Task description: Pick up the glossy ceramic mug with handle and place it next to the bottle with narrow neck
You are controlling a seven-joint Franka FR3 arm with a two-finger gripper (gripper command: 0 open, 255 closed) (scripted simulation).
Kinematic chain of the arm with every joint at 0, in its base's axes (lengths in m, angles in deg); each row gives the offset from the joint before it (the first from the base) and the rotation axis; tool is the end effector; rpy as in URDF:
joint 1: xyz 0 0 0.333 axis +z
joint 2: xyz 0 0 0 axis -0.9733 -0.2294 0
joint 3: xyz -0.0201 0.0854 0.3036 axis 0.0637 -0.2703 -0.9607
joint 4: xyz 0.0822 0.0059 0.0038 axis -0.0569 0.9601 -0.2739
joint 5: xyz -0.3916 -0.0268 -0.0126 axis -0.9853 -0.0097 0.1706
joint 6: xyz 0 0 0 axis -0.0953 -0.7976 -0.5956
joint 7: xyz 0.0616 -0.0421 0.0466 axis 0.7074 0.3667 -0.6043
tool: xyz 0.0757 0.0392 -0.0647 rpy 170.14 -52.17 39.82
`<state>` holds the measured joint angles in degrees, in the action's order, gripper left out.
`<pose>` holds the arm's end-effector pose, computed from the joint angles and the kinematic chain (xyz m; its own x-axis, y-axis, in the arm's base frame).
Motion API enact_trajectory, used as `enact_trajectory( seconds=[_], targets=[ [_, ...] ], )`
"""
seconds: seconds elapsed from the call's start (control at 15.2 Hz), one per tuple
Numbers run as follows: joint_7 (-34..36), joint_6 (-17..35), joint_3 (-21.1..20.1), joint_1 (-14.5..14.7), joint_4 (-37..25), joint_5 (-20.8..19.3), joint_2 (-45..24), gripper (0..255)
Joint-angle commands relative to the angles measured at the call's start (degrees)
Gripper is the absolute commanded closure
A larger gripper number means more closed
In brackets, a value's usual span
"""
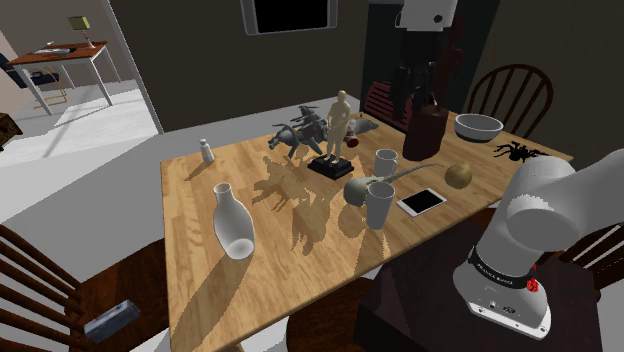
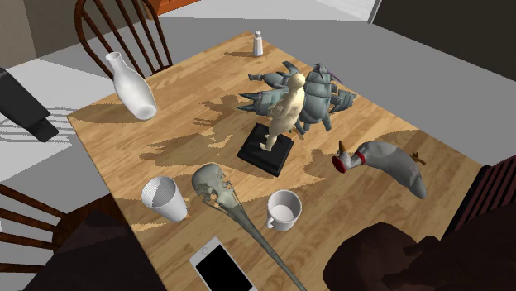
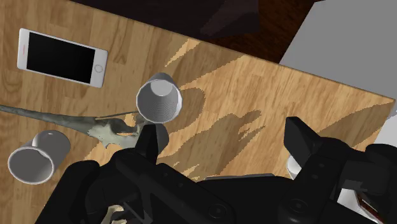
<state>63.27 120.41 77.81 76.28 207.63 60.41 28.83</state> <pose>0.2957 0.0312 0.6170 0.9951 -0.0895 -0.0416 -0.0928 -0.9920 -0.0853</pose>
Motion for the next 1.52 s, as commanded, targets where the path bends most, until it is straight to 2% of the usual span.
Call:
enact_trajectory(
  seconds=[0.0, 0.73, 1.12, 1.45],
  targets=[
    [0.0, 0.0, 0.0, 0.0, 0.0, 0.0, 0.0, 0],
    [-12.41, 15.04, 9.94, -3.85, 9.69, -7.35, -5.47, 0],
    [-18.97, 24.1, 15.67, -5.73, 11.3, -10.22, -12.65, 0],
    [-24.69, 31.61, 20.48, -6.71, 10.49, -11.13, -20.69, 0]
  ],
)
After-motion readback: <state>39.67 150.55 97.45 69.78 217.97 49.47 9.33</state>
